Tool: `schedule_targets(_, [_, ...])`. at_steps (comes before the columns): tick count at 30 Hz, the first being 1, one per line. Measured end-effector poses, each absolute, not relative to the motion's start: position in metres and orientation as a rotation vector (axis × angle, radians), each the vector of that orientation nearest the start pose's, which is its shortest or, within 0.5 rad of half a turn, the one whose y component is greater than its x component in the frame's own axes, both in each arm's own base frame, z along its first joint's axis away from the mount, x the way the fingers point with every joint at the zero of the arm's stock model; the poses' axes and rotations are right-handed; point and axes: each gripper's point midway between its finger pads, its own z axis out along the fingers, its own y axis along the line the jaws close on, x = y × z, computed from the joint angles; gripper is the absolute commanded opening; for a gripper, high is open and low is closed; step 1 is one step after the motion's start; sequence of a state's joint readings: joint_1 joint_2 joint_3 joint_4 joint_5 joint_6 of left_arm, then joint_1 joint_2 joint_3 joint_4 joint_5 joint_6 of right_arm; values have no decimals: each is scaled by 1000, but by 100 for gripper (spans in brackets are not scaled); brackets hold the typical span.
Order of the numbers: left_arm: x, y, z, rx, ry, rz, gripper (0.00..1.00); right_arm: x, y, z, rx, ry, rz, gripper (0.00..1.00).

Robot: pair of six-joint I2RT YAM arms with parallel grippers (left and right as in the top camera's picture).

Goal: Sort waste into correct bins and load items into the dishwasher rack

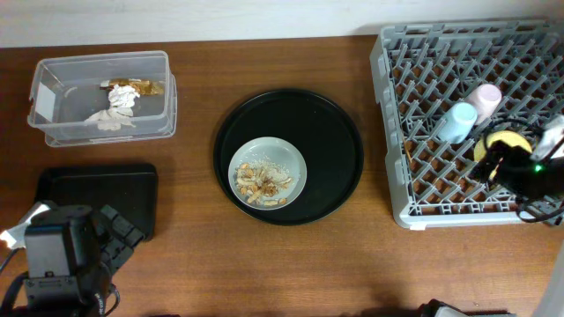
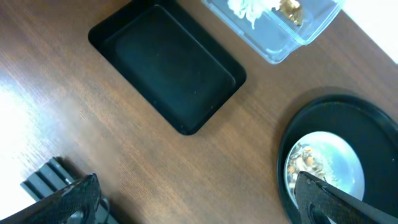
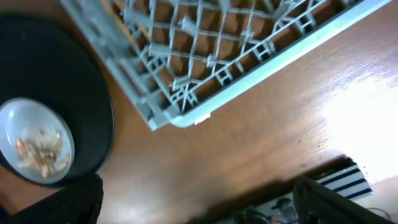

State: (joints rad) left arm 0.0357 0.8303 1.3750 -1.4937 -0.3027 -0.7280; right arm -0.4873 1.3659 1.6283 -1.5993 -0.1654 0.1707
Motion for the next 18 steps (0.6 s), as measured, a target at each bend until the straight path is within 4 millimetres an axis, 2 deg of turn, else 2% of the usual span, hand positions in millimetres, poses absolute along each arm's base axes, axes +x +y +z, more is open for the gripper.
schedule_targets(4, [160, 57, 295, -1025, 2224, 78, 99, 228, -109, 254, 1011, 2687, 164, 98])
schedule_targets(10, [162, 51, 294, -1015, 2236, 34, 99, 228, -115, 250, 1045, 2692, 162, 98])
schedule_targets(15, [174, 12, 295, -942, 2296, -254, 99, 229, -115, 250, 1046, 2691, 162, 98])
schedule_targets(18, [172, -15, 294, -895, 2361, -438, 99, 229, -115, 250, 1047, 2691, 162, 98])
